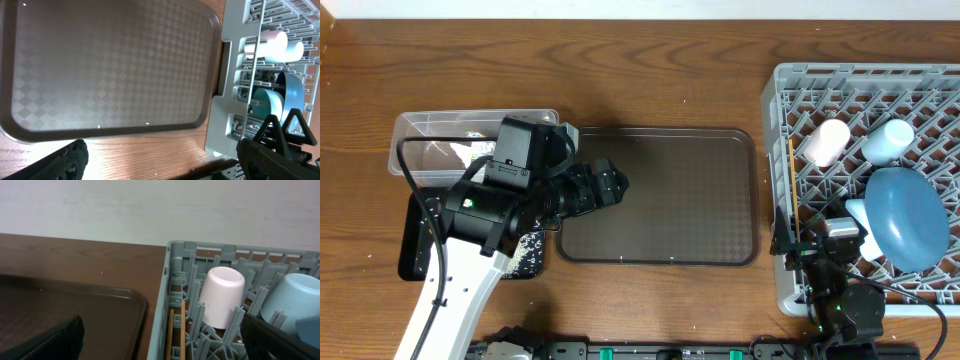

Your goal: Sort waste into correct bins and load items into the dishwasher rack

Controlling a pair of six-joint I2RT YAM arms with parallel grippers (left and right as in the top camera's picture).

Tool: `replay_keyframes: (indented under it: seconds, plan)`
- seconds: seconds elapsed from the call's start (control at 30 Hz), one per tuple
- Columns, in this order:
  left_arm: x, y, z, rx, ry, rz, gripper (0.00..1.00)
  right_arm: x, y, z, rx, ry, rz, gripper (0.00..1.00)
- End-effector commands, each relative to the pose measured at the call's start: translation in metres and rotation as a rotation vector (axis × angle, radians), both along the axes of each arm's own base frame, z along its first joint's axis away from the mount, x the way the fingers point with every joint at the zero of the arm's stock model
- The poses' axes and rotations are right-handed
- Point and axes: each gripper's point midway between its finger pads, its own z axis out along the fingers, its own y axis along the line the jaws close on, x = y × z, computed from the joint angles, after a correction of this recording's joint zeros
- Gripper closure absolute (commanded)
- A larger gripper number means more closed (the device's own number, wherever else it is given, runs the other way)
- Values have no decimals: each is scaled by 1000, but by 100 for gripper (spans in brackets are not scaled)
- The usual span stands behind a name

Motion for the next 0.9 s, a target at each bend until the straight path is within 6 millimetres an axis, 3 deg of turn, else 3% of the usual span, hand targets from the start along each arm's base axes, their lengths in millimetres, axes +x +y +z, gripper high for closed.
replay_keyframes:
  seconds: [0.0, 0.37, 0.87]
  plan:
    - [2, -1, 5, -6, -16, -12, 2, 0, -1, 0, 18, 1, -2, 1]
    - [2, -1, 5, -6, -16, -12, 2, 1, -15, 0, 18, 1, -61, 1]
    - [2, -1, 5, -6, -16, -12, 2, 1, -16, 0, 18, 1, -64, 1]
